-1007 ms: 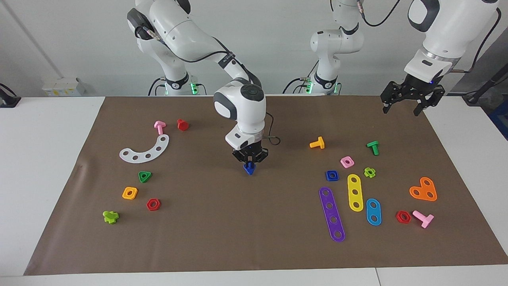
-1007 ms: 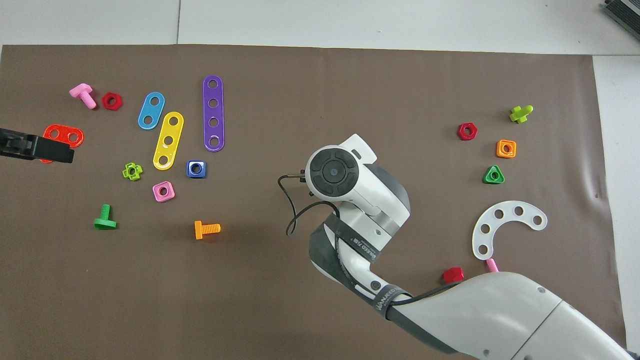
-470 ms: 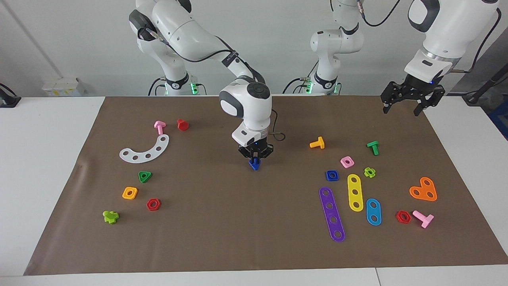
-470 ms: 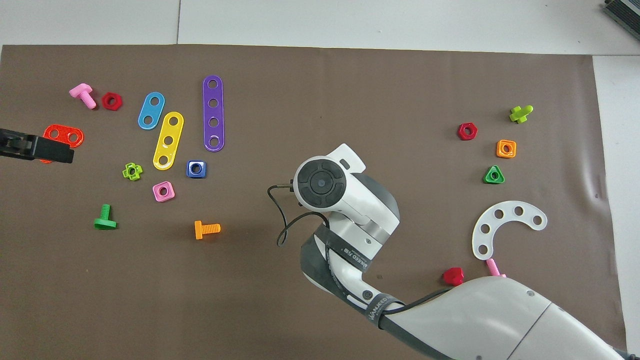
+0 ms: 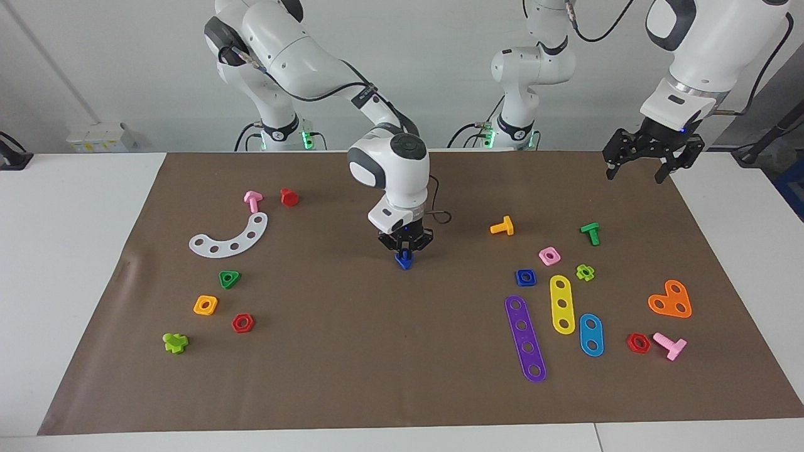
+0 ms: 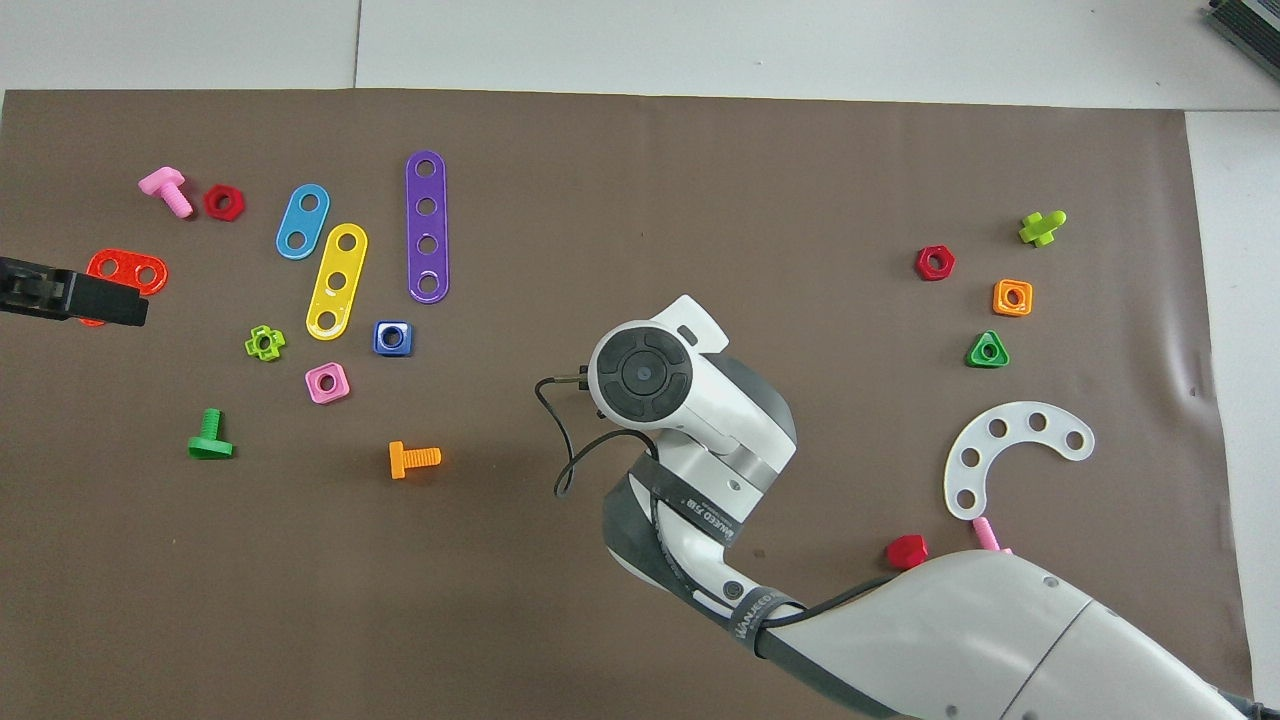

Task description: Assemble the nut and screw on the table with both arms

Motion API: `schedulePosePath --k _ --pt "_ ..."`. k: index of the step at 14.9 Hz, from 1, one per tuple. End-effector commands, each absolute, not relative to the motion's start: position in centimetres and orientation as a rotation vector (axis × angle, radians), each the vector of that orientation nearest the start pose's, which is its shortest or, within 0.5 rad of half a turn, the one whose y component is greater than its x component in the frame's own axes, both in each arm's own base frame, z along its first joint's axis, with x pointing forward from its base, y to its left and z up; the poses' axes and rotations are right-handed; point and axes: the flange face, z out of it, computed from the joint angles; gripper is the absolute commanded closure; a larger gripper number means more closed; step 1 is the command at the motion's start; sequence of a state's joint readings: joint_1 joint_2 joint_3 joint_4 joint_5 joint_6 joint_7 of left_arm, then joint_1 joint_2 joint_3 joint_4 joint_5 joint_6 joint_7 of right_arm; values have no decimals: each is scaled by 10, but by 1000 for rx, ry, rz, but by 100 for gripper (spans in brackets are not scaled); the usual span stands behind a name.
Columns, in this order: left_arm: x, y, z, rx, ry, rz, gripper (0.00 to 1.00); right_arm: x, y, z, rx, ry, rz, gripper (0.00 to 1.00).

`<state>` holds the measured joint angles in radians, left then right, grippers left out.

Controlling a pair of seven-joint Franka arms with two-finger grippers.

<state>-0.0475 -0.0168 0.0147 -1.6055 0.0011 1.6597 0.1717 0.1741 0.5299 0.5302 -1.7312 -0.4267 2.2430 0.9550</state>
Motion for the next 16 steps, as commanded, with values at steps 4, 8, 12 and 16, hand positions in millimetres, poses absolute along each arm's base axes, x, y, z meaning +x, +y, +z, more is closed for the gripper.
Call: schedulePosePath --k 4,8,12,16 --pt "555 -16 620 -3101 327 -144 0 542 391 323 -3121 148 -215 0" --pt "554 -21 597 -3099 338 -171 0 554 374 368 -3099 213 -305 0" --pt "563 -37 546 -3105 300 -200 0 579 321 425 -3088 355 -464 0" --pt "578 -60 489 -3120 218 -193 0 599 263 469 -3068 443 -533 0"
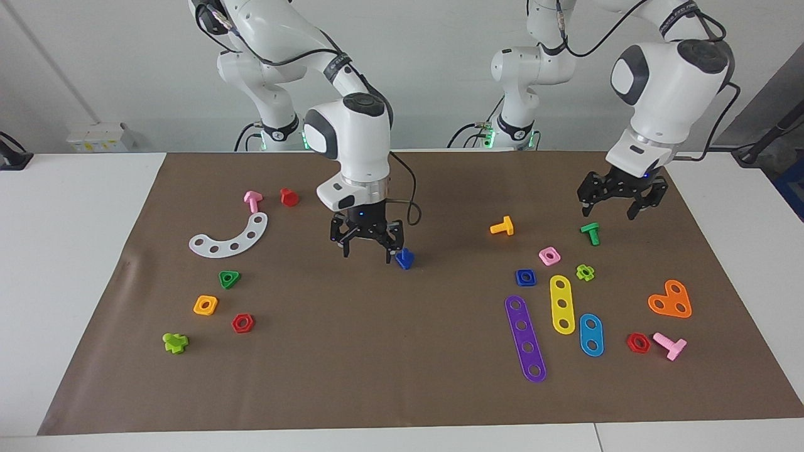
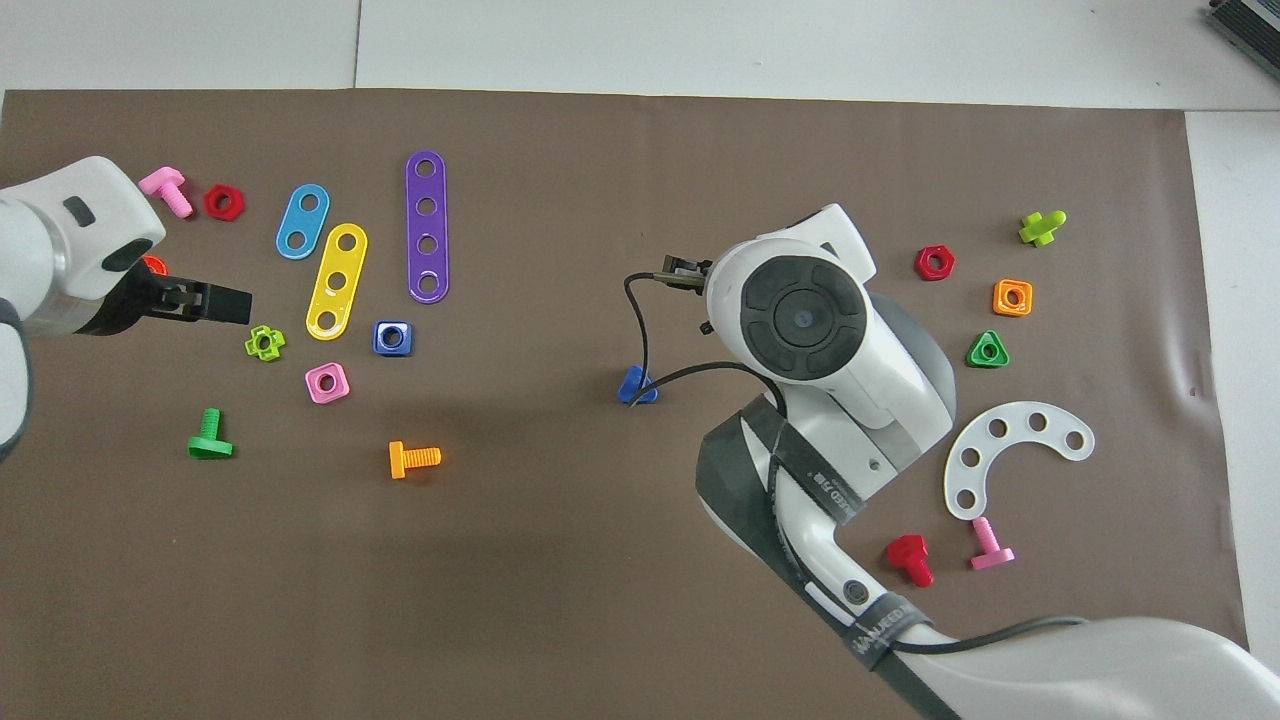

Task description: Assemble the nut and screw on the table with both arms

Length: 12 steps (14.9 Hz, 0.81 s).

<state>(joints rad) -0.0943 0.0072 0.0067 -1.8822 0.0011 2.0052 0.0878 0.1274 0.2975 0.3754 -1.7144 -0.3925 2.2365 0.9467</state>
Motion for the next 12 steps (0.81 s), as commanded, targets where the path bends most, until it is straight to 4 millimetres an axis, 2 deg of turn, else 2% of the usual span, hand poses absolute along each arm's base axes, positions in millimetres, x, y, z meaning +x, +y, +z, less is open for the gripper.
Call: schedulePosePath --k 1,4,6,8,10,12 --pt "583 -68 480 -3123 190 -210 0 602 244 481 -3069 437 -527 0" --pt "589 -84 449 -3132 134 -249 0 606 174 523 -3078 404 -482 0" --pt "588 -94 428 -3134 142 -256 0 601 128 548 -3084 358 -436 0" --pt "593 -101 409 -3141 76 -242 0 594 82 568 -3098 316 -396 0" --pt "596 -120 388 -3147 46 -247 0 583 43 583 -3115 276 -349 0" --pt "599 -121 369 -3147 25 -232 0 571 16 597 -3101 259 -303 0"
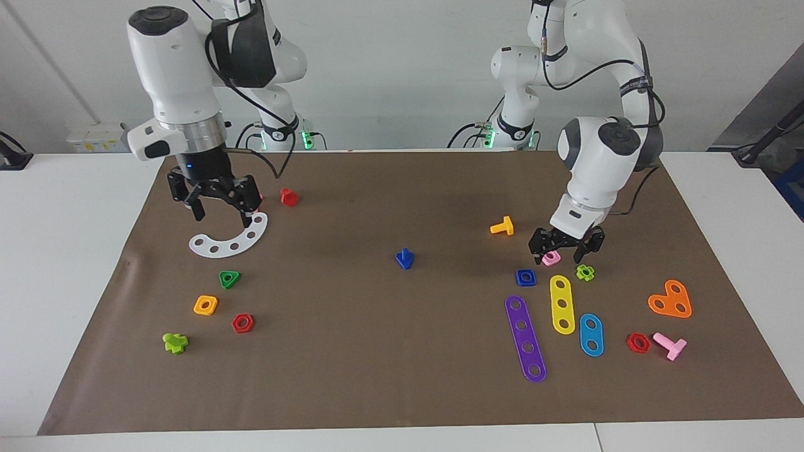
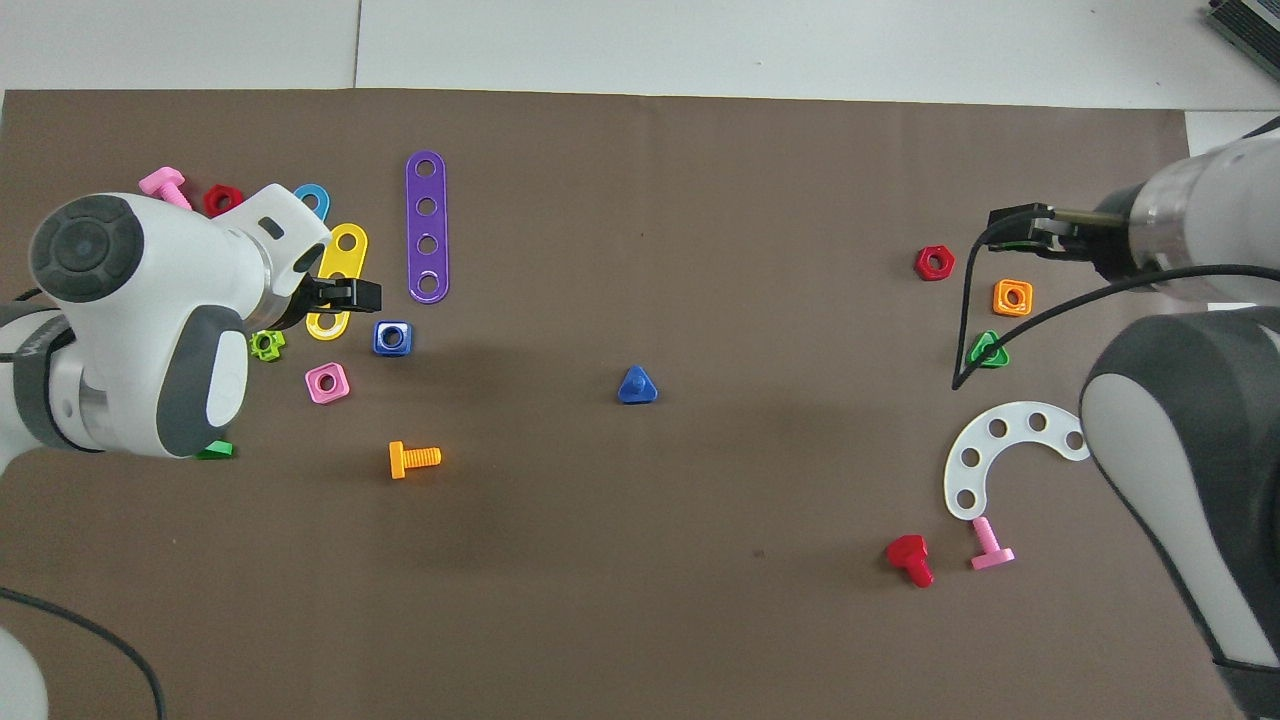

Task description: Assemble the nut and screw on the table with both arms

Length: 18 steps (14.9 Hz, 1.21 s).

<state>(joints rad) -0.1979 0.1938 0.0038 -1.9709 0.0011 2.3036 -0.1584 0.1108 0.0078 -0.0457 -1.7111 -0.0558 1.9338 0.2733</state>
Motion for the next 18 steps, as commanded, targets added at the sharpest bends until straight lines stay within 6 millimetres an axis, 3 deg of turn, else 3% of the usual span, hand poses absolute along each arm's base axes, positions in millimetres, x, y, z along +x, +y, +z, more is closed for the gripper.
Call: schedulePosePath --k 1,5,9,15,18 --pt "599 -121 360 -3147 23 -223 0 564 -1 603 -3101 271 -281 0" --pt "602 -147 320 -3154 13 -241 0 534 -38 635 -3114 261 -173 0" --pt "597 -145 311 -3152 13 -215 5 534 -43 665 -3134 256 -115 0" --pt "588 -142 300 -3145 19 -171 9 530 -36 662 -3128 258 -97 0" --pt "585 -142 299 -3143 19 -152 18 532 -36 658 -3131 253 -81 0"
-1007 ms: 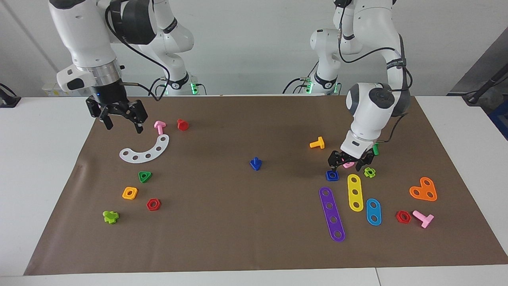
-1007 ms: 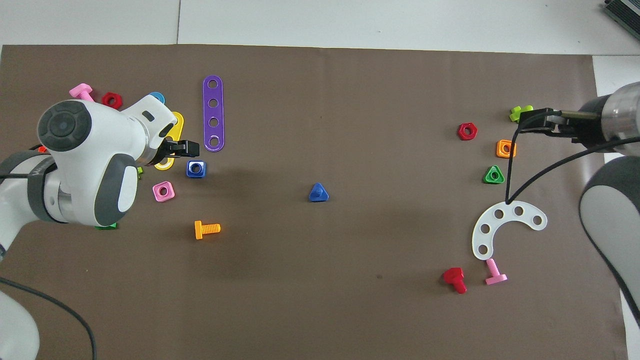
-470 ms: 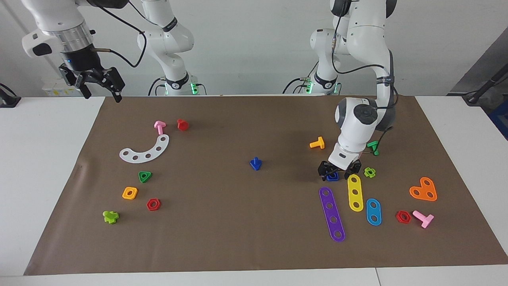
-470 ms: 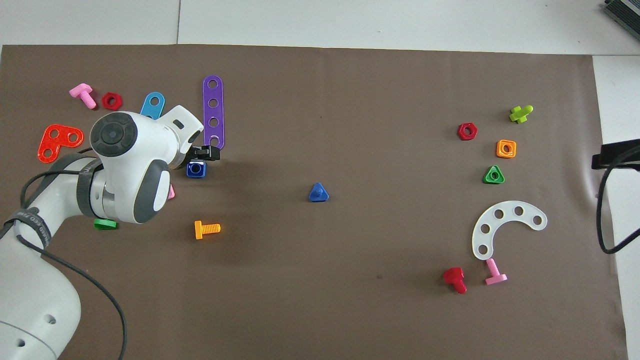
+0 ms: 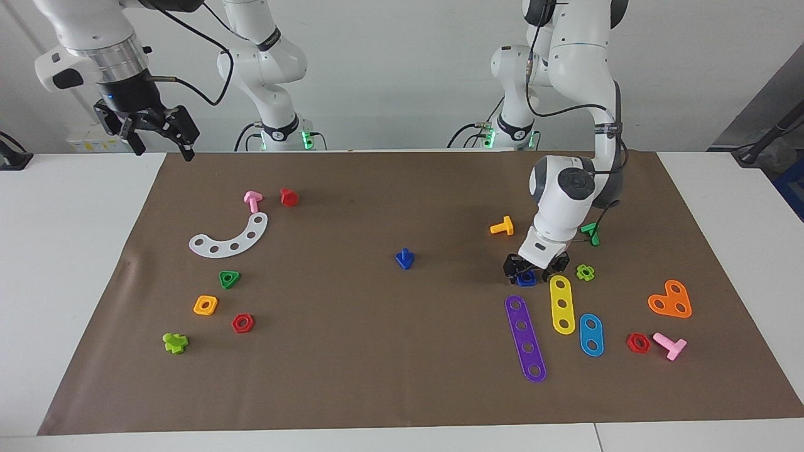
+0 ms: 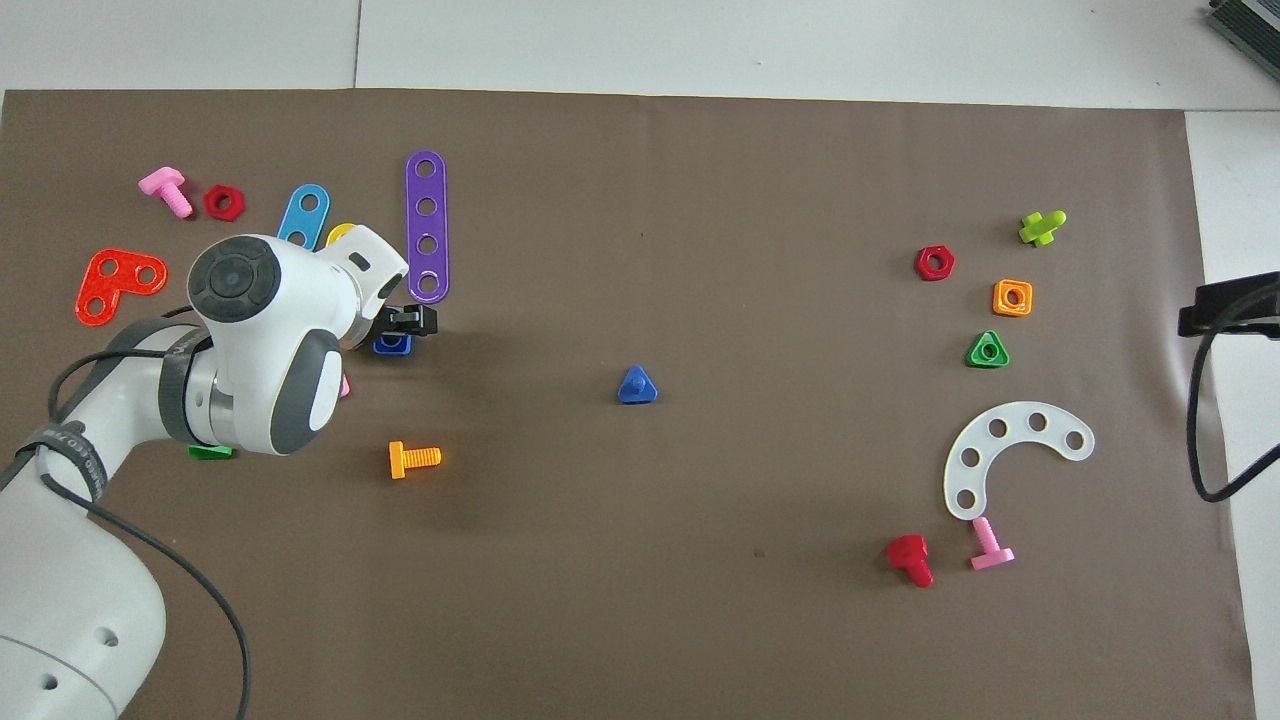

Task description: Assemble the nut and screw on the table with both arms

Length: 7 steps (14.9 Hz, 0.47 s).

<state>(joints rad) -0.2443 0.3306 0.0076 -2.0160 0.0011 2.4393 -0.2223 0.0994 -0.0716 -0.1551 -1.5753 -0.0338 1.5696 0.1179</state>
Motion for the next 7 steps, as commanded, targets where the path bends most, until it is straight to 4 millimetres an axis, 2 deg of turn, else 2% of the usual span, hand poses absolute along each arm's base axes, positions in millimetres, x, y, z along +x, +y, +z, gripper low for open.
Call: schedulePosePath --k 1,3,5,6,7 --pt "585 -142 298 -3143 19 -150 23 534 -34 654 -3136 244 -62 0" --pt "584 -143 299 -3141 24 -136 52 538 -25 641 -3142 225 9 0" --pt "583 -142 299 -3137 23 -105 88 541 -21 636 -3152 212 52 0" --pt "581 -142 300 -3134 21 -79 100 540 -18 635 -3150 207 62 0" --pt "582 -142 302 -3133 20 -75 100 541 -15 635 -3147 199 58 0"
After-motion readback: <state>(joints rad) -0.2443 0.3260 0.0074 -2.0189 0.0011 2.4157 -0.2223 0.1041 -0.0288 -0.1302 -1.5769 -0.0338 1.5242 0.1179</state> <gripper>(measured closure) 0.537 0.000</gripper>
